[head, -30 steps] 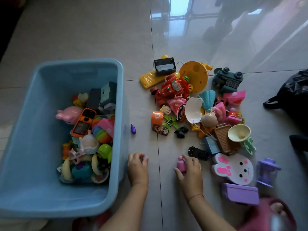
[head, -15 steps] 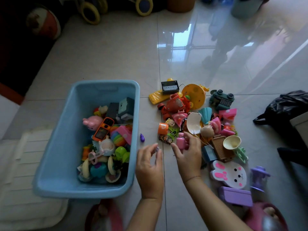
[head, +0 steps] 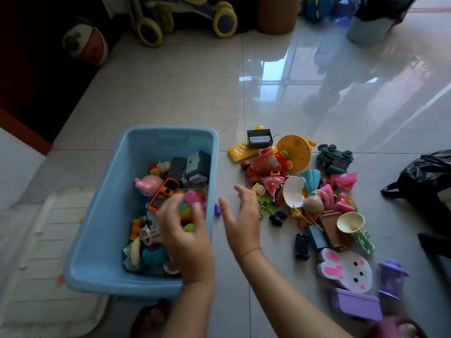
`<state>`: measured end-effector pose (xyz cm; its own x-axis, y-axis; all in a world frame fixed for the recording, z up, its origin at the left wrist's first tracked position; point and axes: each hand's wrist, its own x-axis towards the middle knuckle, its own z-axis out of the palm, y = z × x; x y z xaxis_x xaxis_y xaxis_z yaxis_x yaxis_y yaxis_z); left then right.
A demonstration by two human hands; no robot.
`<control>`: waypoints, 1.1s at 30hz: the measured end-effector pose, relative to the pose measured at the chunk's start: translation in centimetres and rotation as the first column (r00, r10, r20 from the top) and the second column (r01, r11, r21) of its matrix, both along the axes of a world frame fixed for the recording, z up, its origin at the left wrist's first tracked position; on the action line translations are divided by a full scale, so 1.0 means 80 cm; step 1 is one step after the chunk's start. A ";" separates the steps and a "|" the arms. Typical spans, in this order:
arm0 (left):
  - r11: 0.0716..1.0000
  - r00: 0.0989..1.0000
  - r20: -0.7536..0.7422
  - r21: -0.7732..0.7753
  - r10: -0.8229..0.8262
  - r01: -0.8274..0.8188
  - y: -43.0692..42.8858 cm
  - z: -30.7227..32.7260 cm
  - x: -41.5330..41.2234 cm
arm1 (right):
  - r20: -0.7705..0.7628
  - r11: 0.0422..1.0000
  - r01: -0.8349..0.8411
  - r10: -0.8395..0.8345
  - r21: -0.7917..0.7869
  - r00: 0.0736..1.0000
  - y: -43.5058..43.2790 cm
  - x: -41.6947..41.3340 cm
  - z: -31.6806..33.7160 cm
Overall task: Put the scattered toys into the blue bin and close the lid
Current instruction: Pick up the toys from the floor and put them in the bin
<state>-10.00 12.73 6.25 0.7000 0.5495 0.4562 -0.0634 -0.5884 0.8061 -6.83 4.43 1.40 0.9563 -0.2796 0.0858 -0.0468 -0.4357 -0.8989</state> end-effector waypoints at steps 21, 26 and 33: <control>0.994 0.795 -0.596 -0.058 -0.110 0.094 -0.063 -0.265 0.106 | -0.295 0.844 -0.378 0.277 -0.380 0.914 -0.094 0.088 -0.172; 0.987 0.863 -0.494 0.056 -0.105 0.153 -0.052 -0.284 0.098 | -0.319 0.882 -0.315 0.204 -0.351 0.926 -0.100 0.079 -0.182; 0.995 0.874 -0.478 -0.008 -0.092 0.100 -0.059 -0.265 0.081 | -0.310 0.956 -0.210 0.141 -0.204 0.940 -0.106 0.051 -0.162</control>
<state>-3.55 8.05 -14.95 0.8838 0.4638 0.0615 0.2697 -0.6124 0.7431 -2.76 -4.01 -11.56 0.9810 -0.1105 -0.1595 -0.1926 -0.6539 -0.7317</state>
